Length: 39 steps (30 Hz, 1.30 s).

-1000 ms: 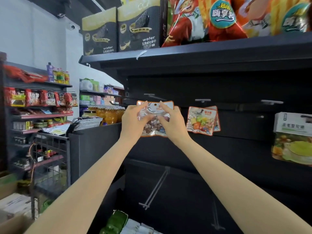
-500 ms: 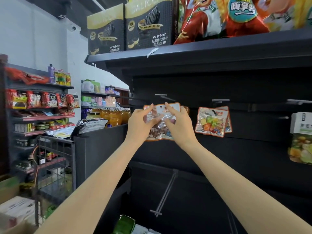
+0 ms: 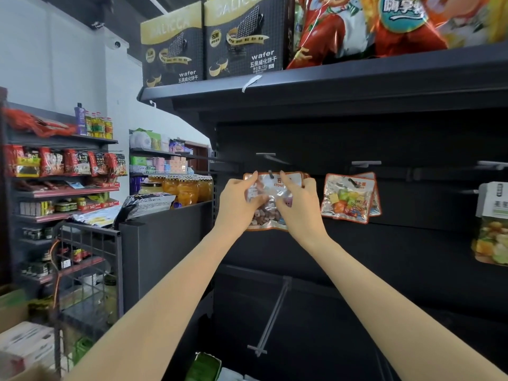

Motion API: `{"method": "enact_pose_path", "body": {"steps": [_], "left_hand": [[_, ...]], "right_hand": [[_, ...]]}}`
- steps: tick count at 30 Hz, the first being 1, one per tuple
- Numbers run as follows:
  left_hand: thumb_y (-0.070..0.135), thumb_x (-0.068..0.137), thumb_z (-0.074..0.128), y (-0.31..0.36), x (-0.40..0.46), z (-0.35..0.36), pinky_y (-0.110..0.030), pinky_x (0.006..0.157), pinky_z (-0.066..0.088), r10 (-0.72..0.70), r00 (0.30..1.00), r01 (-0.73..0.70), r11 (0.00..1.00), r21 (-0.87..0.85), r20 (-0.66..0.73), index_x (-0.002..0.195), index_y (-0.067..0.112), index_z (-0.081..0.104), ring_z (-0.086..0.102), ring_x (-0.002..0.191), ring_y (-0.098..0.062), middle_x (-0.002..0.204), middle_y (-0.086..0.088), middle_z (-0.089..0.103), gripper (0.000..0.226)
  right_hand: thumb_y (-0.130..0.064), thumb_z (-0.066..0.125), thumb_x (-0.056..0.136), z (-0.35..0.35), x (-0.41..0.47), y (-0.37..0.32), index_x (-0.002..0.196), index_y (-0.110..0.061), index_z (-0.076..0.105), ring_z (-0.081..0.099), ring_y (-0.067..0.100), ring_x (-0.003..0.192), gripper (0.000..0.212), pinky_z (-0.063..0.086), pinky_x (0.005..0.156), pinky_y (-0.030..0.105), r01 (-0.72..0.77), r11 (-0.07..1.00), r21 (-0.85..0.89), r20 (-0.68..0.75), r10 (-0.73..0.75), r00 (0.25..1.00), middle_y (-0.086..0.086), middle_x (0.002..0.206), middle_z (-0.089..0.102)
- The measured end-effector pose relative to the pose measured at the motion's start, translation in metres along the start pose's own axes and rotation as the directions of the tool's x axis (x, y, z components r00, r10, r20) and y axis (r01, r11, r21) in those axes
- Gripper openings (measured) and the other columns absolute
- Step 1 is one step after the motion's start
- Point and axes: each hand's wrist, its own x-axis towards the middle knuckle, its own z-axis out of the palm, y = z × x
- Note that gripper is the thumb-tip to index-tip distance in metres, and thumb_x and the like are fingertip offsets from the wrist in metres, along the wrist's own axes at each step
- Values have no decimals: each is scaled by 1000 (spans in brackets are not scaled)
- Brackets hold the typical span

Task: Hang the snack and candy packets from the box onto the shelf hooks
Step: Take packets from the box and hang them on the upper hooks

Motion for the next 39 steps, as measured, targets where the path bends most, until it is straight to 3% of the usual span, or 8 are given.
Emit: {"method": "enact_pose_path", "body": {"steps": [3,5,13,19,23,26,33,39], "left_hand": [[21,90,63,-2,-1,8,-11,86,33,17,997,-20,999,29,79,147,23,27,48,118,-21,130,-10,40,68],[19,90,62,-5,1,14,-13,88,34,14,995,-19,999,49,99,149,24,23,46,117,-19,129,-10,39,71],[11,92,58,-3,13,22,-28,100,40,-18,995,4,991,131,102,146,21,32,45,121,-26,132,-13,39,61],[14,92,57,3,-5,16,-35,99,43,42,999,-39,960,279,-2,136,18,47,36,131,-25,145,-9,31,45],[18,94,54,10,-24,-5,-32,87,50,131,988,-97,941,325,-86,122,16,56,52,110,-18,121,-3,53,29],[20,94,53,3,-53,-29,-28,79,48,153,981,-97,917,388,-117,117,18,59,57,99,-16,108,0,60,23],[25,92,54,-89,-166,-108,-37,71,51,-187,966,248,863,440,-178,98,21,65,61,75,-15,82,4,67,12],[27,93,54,-194,-267,-200,-36,73,51,-562,794,603,675,426,-232,99,21,66,62,82,-18,88,2,68,15]], "right_hand": [[-19,59,92,5,-2,14,149,-22,26,32,22,128,66,39,102,27,80,967,-242,-18,-87,996,14,143,19],[-25,60,92,7,-1,20,149,-22,24,22,27,133,68,43,102,36,83,934,-348,-15,-94,995,15,143,16],[-32,61,91,11,8,21,135,-16,47,9,30,144,49,38,108,41,8,894,-449,15,-2,1000,12,156,-1],[-16,64,88,5,-3,13,119,-8,61,33,27,132,32,45,99,40,141,903,-407,-43,-173,984,12,142,36],[-11,51,94,4,-16,1,114,-9,60,45,19,112,22,49,81,29,220,950,-222,20,-221,975,5,120,50],[-12,47,95,17,-33,-17,112,-14,59,50,14,103,21,45,79,25,209,978,-26,84,-206,975,1,112,56],[-12,48,93,113,-106,-78,105,-15,63,58,15,92,20,48,83,32,50,952,303,417,-180,891,1,104,64],[-13,48,91,246,-184,-148,103,-14,66,59,19,97,21,48,85,34,-50,932,359,669,-220,710,4,104,66]]}}
